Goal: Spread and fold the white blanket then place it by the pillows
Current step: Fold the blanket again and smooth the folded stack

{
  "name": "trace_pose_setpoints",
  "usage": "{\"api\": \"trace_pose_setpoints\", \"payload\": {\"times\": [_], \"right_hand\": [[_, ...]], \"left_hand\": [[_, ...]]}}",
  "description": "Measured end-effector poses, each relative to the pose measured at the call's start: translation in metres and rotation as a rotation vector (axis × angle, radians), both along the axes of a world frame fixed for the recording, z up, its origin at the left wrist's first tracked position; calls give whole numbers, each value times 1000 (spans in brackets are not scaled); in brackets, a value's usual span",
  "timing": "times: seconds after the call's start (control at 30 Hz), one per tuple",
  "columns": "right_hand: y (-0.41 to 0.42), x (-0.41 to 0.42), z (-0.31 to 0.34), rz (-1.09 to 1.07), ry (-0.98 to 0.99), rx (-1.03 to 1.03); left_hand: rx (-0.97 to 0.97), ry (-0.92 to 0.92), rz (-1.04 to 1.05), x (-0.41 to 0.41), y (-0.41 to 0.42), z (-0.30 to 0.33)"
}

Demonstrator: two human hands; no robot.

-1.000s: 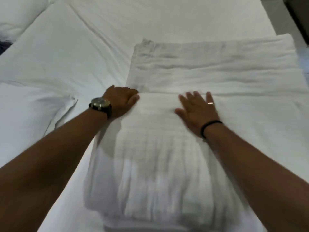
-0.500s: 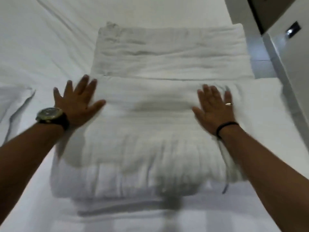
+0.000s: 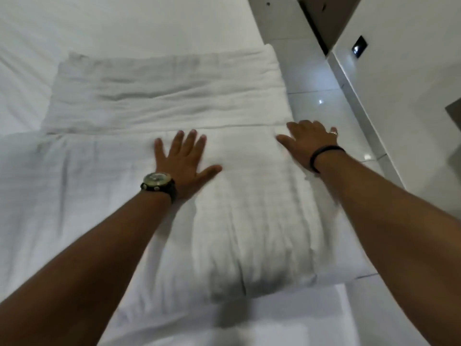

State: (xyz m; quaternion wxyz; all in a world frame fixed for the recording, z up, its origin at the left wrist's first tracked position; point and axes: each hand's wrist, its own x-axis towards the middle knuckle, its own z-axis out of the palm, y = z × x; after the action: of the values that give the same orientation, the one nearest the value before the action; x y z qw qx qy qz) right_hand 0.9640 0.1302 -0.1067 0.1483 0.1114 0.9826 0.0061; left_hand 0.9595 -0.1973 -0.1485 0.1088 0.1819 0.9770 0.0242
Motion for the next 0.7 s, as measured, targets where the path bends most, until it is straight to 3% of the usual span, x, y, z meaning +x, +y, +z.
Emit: {"api": "trace_pose_setpoints", "payload": {"times": [0.13, 0.23, 0.4, 0.57, 0.7], "right_hand": [[-59, 18, -11, 179, 246, -170], [-54, 83, -34, 318, 189, -137], [2, 133, -32, -132, 107, -245], [-34, 245, -20, -634, 474, -492], [-36, 278, -34, -616, 419, -368]], "left_hand": [[120, 60, 42, 12, 22, 5], [44, 71, -48, 49, 4, 0], [29, -101, 143, 103, -34, 16], [56, -149, -157, 231, -2, 22], [-120, -163, -230, 236, -27, 7]]}}
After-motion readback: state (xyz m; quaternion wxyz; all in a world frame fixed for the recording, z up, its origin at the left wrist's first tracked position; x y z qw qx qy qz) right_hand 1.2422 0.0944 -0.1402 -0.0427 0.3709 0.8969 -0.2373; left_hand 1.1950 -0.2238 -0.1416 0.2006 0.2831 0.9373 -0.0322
